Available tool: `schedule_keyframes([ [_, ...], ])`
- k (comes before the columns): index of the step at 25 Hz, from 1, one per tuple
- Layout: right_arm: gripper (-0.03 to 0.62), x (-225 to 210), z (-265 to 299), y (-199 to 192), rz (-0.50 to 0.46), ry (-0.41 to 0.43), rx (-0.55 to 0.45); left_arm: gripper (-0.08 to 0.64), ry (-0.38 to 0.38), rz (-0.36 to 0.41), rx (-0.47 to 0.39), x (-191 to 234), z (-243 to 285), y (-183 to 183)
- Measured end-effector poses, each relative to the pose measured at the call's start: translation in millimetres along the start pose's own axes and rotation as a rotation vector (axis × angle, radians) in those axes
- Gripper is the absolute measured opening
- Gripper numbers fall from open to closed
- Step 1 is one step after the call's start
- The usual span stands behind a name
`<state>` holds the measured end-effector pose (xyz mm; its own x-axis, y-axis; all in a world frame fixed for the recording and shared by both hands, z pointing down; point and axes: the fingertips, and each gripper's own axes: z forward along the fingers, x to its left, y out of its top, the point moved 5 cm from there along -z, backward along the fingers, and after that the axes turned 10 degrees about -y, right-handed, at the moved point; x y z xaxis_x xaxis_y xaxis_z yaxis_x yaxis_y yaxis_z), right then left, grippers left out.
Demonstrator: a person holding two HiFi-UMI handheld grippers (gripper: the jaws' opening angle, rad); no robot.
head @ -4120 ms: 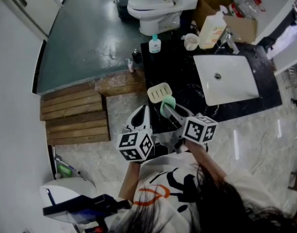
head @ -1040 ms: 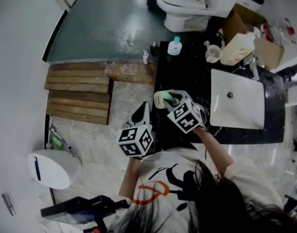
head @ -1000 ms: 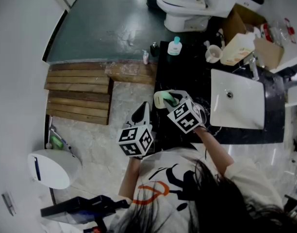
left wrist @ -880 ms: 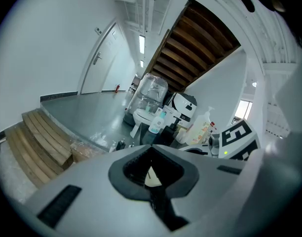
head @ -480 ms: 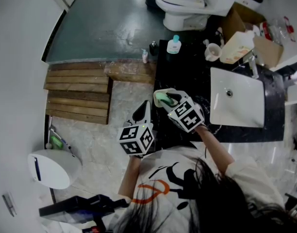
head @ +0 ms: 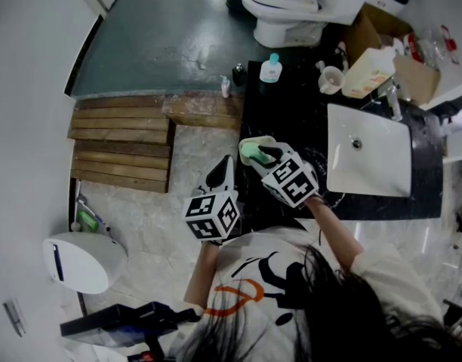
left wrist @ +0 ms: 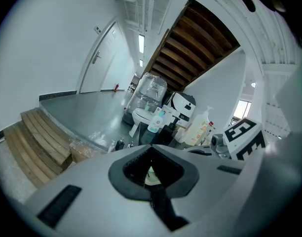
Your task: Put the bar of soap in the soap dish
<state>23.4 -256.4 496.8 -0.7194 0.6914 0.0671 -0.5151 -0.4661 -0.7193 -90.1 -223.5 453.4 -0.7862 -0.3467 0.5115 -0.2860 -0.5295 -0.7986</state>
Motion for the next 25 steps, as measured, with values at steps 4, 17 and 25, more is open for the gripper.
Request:
schedule_keyframes([
  [4,0.124,-2,-2,1,0.038,-0.005,-0.019,0.002,-0.004,0.001,0.001,0,0,-1],
  [17,0.123,-6,-8,-5,0.178,-0.021,-0.032,0.002,-0.02,0.01,0.009,-2,-1,-3],
  [25,0.123,-5,-18,-5,0.336,-0.032,-0.073,0.002,-0.039,0.019,0.017,-2,-6,-3],
])
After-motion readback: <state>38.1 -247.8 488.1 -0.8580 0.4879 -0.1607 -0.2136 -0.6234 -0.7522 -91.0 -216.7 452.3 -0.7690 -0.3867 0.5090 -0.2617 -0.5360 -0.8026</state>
